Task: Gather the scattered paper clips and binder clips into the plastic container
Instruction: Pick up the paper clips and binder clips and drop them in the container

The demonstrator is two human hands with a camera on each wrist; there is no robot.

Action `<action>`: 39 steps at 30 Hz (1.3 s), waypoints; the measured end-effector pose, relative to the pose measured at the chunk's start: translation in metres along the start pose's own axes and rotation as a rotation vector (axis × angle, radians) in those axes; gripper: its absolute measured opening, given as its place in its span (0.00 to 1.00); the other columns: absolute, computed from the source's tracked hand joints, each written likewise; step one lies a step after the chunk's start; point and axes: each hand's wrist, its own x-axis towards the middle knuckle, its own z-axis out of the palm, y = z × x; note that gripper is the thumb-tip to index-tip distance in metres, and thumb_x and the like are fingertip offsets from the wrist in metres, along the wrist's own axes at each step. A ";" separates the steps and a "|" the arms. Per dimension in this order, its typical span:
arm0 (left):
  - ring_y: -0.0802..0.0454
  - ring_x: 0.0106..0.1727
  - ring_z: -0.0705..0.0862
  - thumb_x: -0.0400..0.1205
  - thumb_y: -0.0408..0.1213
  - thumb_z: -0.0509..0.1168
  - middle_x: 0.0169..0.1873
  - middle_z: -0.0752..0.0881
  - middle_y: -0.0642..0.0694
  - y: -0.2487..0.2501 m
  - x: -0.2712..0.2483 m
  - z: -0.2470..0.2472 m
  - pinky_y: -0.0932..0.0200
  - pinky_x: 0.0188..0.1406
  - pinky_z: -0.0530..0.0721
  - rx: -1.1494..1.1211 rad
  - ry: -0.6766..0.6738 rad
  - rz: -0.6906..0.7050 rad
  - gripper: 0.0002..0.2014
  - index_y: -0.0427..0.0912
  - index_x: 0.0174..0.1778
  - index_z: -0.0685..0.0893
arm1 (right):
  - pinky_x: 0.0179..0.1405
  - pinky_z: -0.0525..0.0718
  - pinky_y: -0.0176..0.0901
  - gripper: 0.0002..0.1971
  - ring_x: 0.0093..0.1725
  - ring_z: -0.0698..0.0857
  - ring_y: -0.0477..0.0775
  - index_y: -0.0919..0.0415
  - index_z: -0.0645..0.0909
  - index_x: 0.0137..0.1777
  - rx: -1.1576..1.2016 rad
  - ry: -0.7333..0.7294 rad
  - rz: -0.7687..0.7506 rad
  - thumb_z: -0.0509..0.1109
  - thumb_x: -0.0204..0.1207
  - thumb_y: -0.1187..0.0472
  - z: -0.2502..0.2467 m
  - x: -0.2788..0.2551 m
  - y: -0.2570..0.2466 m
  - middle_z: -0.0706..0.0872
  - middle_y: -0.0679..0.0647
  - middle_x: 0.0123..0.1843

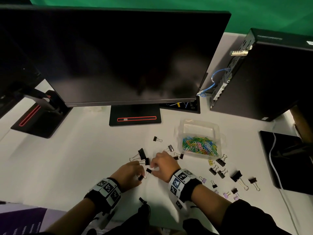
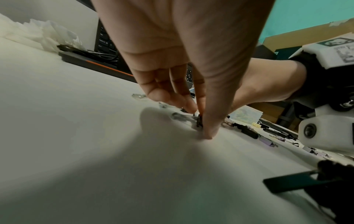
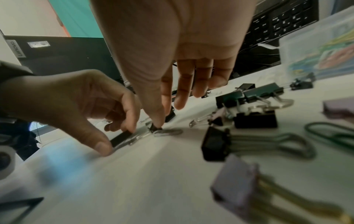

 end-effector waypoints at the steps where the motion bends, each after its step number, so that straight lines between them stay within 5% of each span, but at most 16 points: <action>1: 0.59 0.43 0.72 0.72 0.35 0.66 0.39 0.72 0.58 -0.001 -0.002 -0.001 0.82 0.36 0.64 0.011 0.014 -0.008 0.09 0.43 0.47 0.84 | 0.56 0.74 0.48 0.11 0.60 0.74 0.59 0.57 0.83 0.52 -0.005 -0.018 0.007 0.70 0.71 0.56 0.000 0.000 0.000 0.81 0.57 0.55; 8: 0.56 0.43 0.73 0.72 0.37 0.66 0.36 0.68 0.62 -0.007 -0.009 0.002 0.72 0.39 0.69 -0.010 0.070 -0.124 0.13 0.44 0.52 0.81 | 0.56 0.76 0.46 0.09 0.57 0.77 0.58 0.58 0.85 0.47 0.046 -0.060 0.038 0.73 0.70 0.55 0.004 -0.006 0.008 0.84 0.57 0.52; 14: 0.58 0.45 0.72 0.76 0.45 0.67 0.47 0.71 0.55 0.006 -0.002 0.004 0.71 0.47 0.69 -0.006 0.040 -0.063 0.20 0.49 0.64 0.75 | 0.55 0.80 0.50 0.06 0.55 0.78 0.58 0.60 0.85 0.43 0.002 -0.074 0.001 0.69 0.73 0.58 0.003 -0.012 0.009 0.85 0.56 0.50; 18: 0.61 0.51 0.72 0.77 0.46 0.67 0.57 0.75 0.52 0.014 0.009 0.008 0.71 0.52 0.69 0.004 0.039 -0.030 0.22 0.50 0.67 0.74 | 0.48 0.78 0.43 0.05 0.47 0.80 0.54 0.61 0.83 0.42 0.053 -0.035 -0.004 0.66 0.73 0.61 -0.008 -0.020 0.017 0.88 0.56 0.44; 22: 0.54 0.56 0.78 0.79 0.44 0.65 0.57 0.76 0.50 0.016 0.017 0.013 0.66 0.54 0.74 0.016 0.049 -0.046 0.15 0.45 0.59 0.76 | 0.42 0.81 0.35 0.04 0.39 0.82 0.46 0.56 0.81 0.39 0.185 0.206 0.134 0.67 0.74 0.64 -0.047 -0.028 0.045 0.86 0.49 0.40; 26: 0.52 0.53 0.80 0.79 0.40 0.63 0.53 0.80 0.47 0.016 0.019 0.015 0.63 0.53 0.78 0.039 0.064 -0.017 0.09 0.41 0.53 0.77 | 0.43 0.82 0.42 0.02 0.42 0.84 0.53 0.57 0.81 0.43 0.160 0.421 0.261 0.69 0.73 0.65 -0.089 -0.031 0.081 0.88 0.52 0.42; 34: 0.52 0.42 0.79 0.77 0.34 0.64 0.49 0.69 0.53 0.016 0.029 0.001 0.66 0.43 0.76 -0.066 0.183 -0.109 0.07 0.41 0.50 0.79 | 0.62 0.76 0.49 0.14 0.60 0.78 0.61 0.57 0.79 0.57 0.077 0.460 0.467 0.70 0.71 0.64 -0.092 -0.068 0.137 0.80 0.59 0.59; 39: 0.47 0.43 0.79 0.82 0.31 0.56 0.48 0.75 0.44 0.010 0.041 -0.018 0.61 0.44 0.77 -0.049 0.274 -0.192 0.05 0.42 0.41 0.74 | 0.58 0.79 0.57 0.18 0.61 0.74 0.68 0.57 0.78 0.61 -0.020 0.428 0.799 0.70 0.70 0.63 -0.081 -0.124 0.177 0.77 0.65 0.60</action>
